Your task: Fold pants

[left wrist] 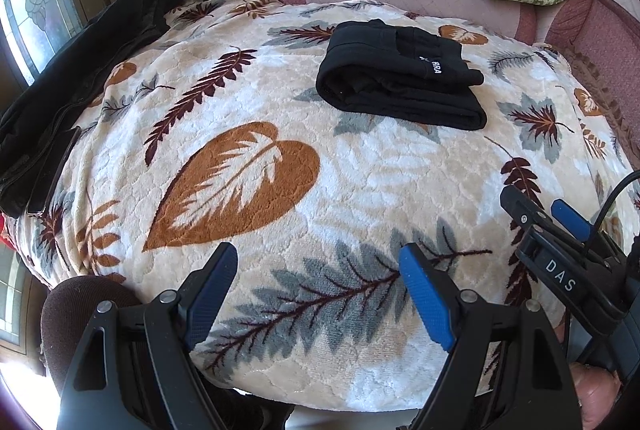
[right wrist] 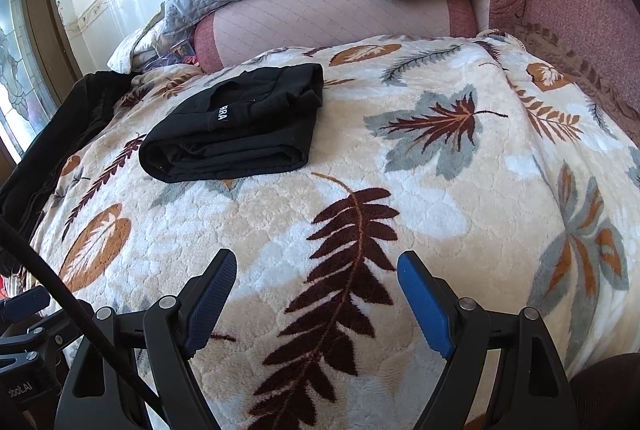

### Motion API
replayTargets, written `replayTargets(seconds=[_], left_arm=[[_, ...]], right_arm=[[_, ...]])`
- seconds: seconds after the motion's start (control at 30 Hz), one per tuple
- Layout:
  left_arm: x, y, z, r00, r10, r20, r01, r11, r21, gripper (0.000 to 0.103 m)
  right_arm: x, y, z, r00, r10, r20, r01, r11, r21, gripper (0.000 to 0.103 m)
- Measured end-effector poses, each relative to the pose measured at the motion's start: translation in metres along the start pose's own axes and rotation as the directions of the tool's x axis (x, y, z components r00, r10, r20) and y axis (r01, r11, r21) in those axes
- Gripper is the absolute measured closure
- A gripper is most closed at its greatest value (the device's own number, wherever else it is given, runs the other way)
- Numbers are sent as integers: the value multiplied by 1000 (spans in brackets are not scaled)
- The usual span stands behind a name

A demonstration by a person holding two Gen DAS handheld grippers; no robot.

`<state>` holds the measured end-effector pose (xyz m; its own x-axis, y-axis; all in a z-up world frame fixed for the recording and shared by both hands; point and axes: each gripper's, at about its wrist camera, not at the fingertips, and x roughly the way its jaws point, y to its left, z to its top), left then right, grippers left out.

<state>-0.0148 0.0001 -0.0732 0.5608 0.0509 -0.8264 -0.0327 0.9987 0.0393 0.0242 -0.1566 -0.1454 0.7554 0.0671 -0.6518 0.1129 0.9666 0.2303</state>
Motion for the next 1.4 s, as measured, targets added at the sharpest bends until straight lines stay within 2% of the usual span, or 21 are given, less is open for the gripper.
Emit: replayTargets(seconds=[1.03, 1.1, 1.23, 1.33, 1.4], left_arm=[[-16, -5, -3, 998, 15, 57, -17, 999, 30, 21], [-17, -3, 1, 998, -9, 64, 7, 1000, 26, 21], [-10, 10, 24, 993, -100, 66, 100, 995, -6, 21], [6, 25, 60, 973, -223, 57, 226, 973, -49, 21], [17, 28, 81, 959, -277, 59, 281, 957, -69, 21]], right_arm=[[-9, 0, -3, 999, -33, 36, 34, 999, -28, 16], [-9, 0, -3, 999, -30, 37, 31, 999, -26, 16], [-8, -3, 1, 1000, -2, 17, 3, 1000, -15, 16], [-5, -8, 19, 998, 58, -6, -58, 998, 0, 16], [-2, -9, 37, 995, 95, -10, -95, 995, -1, 16]])
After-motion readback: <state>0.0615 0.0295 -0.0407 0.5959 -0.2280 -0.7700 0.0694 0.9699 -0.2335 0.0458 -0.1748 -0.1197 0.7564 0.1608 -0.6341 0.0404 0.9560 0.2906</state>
